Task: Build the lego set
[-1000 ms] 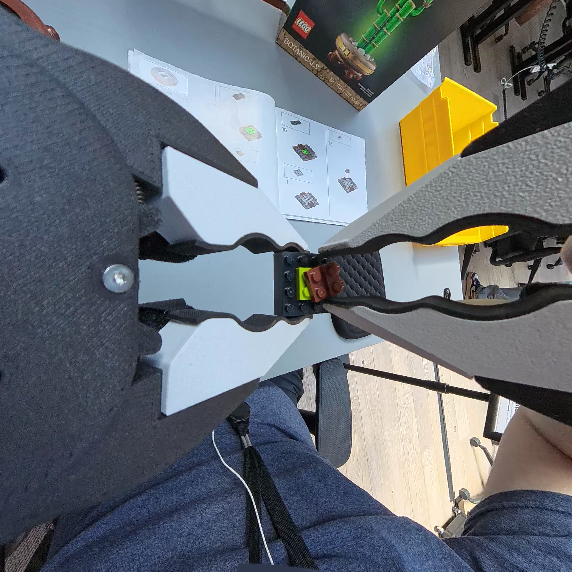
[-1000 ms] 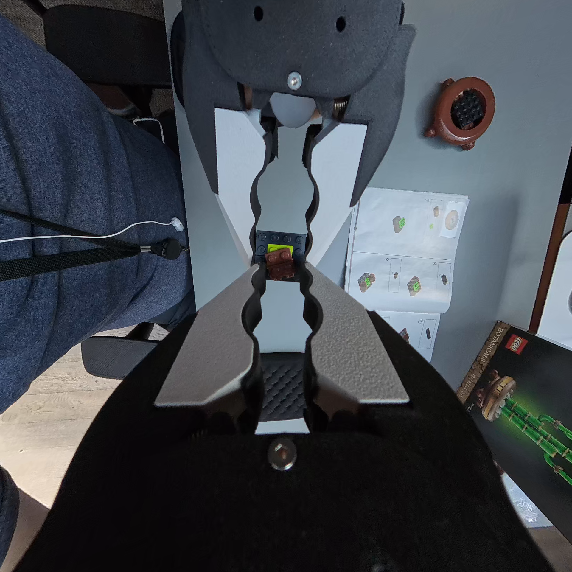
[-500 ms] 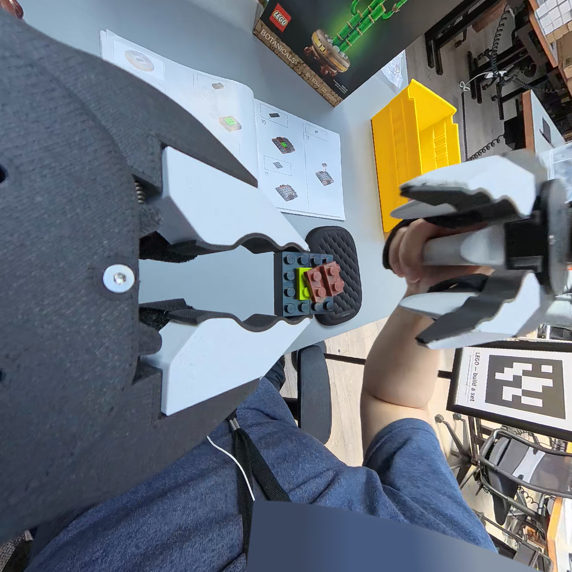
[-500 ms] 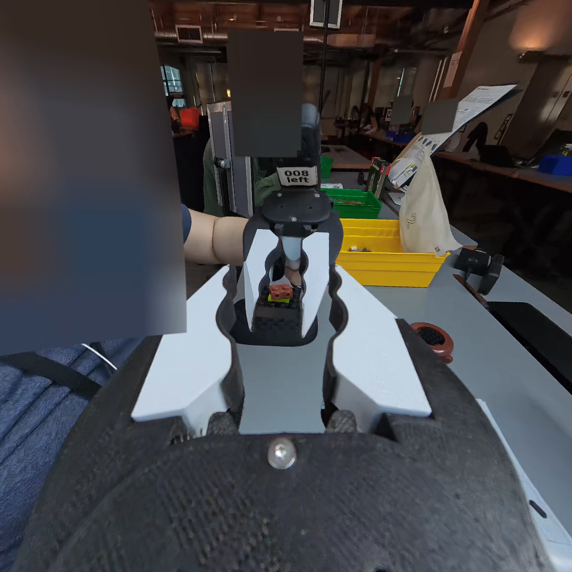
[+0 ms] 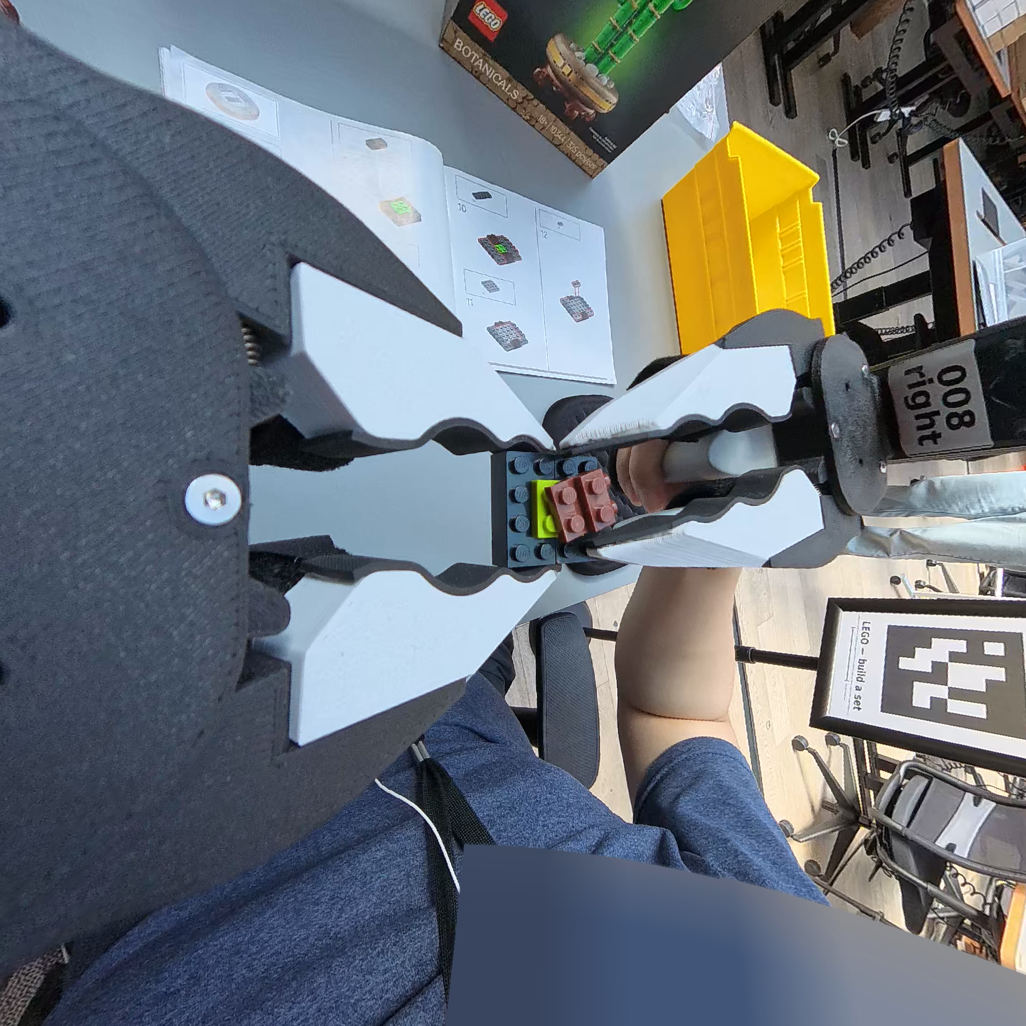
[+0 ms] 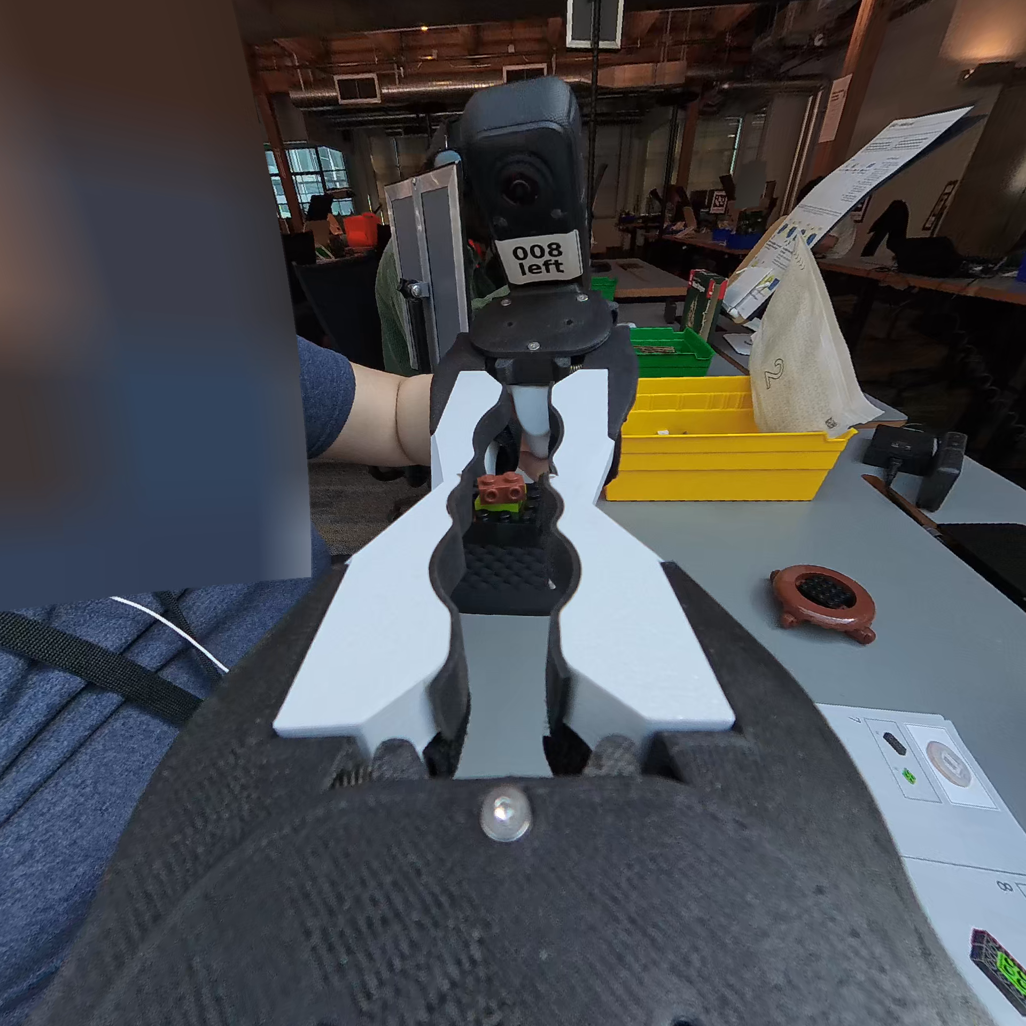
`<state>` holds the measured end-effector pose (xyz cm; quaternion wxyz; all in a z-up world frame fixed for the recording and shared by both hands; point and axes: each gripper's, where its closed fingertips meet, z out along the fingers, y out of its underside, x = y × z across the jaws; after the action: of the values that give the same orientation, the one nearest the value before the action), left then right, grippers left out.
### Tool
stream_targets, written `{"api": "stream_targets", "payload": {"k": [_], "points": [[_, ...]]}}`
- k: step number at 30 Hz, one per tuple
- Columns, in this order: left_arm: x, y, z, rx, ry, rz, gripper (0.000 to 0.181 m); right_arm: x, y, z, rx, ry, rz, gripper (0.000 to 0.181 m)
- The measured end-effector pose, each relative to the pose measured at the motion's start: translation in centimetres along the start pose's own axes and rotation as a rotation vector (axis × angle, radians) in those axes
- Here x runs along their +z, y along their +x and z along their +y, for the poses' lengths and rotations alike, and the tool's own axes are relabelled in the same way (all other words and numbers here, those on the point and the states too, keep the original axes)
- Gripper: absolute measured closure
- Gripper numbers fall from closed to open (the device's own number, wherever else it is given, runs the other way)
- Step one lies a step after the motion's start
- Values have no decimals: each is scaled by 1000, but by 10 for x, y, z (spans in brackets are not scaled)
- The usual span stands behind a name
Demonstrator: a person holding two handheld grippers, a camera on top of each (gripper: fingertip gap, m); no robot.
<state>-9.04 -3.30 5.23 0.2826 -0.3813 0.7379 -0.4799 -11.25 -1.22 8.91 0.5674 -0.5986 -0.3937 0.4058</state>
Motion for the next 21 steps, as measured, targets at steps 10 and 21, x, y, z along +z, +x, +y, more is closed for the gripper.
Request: {"api": "stream_targets", "payload": {"k": [10,21], "points": [[-4,-2,-2,10,25,-25,147,-5,1,-2,-30,-26,77,167],[-9,-3,-8,9,104,-66,147,-5,-3,-3,-87,-179,210,166]]}}
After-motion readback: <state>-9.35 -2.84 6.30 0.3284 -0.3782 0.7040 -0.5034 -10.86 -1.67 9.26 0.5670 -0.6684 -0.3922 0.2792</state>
